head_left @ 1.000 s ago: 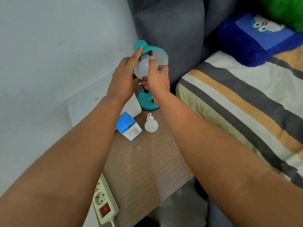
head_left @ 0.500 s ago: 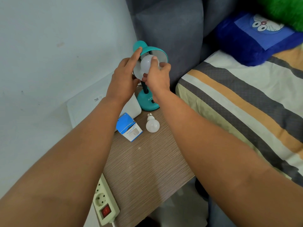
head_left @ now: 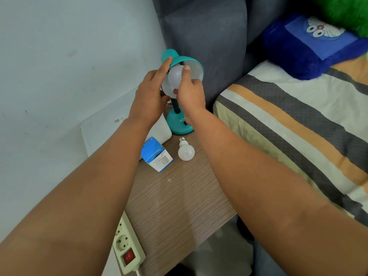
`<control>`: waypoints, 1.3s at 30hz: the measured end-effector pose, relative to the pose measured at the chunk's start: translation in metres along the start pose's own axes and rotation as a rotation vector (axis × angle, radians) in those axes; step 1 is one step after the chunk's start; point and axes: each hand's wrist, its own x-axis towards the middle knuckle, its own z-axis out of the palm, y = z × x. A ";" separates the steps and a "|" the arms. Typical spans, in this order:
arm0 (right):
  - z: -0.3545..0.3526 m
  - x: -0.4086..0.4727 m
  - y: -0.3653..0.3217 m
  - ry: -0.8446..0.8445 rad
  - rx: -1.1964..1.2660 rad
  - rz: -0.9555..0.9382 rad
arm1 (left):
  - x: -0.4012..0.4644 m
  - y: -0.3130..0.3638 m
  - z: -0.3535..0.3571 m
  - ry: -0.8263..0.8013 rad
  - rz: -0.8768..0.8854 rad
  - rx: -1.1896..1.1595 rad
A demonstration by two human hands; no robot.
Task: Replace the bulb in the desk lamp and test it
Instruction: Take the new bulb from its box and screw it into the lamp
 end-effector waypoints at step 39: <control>-0.012 -0.013 0.008 0.041 -0.067 -0.201 | 0.002 -0.002 0.001 -0.010 -0.014 0.023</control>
